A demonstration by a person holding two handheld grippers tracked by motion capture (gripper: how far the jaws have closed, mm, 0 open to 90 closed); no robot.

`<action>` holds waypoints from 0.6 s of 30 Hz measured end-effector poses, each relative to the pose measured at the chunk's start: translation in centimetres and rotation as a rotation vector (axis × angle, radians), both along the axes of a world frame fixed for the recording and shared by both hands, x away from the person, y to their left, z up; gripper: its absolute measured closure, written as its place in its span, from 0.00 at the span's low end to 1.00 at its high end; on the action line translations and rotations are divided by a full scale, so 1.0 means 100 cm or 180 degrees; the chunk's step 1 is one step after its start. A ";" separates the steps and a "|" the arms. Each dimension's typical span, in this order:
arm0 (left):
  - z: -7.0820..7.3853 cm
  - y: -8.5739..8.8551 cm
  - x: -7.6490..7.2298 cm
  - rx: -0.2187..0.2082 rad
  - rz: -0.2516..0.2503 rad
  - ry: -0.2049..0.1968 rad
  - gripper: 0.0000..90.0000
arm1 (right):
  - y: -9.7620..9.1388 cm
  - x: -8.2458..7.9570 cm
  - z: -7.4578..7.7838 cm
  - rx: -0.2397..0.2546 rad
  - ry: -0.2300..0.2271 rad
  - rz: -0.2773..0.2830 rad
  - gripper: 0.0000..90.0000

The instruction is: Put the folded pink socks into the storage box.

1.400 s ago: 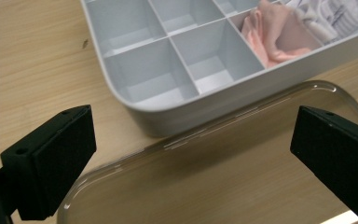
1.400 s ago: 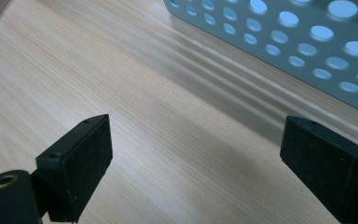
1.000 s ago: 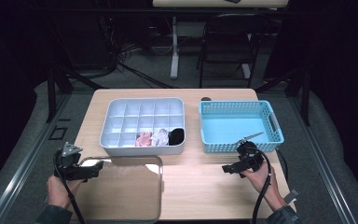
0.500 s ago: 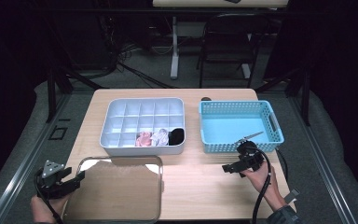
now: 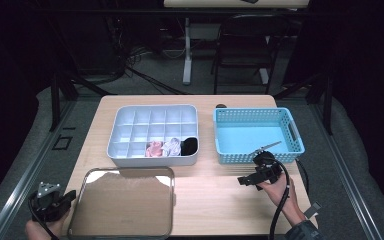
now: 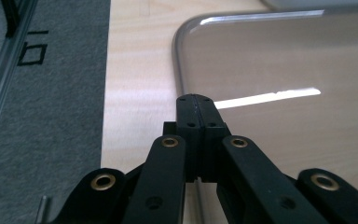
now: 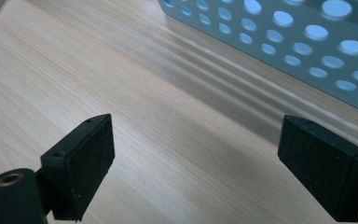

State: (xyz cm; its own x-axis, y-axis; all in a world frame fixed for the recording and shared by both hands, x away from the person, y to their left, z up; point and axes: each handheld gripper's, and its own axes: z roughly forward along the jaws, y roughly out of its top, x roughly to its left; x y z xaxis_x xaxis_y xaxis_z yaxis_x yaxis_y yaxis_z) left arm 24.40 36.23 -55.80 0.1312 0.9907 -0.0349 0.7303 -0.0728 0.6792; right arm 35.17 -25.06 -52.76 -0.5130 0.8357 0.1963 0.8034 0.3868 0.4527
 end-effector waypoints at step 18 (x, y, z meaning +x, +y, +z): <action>-0.008 -0.011 0.008 0.0012 -0.0052 0.0313 1.00 | -0.001 -0.001 0.001 -0.0011 0.0019 0.0019 0.12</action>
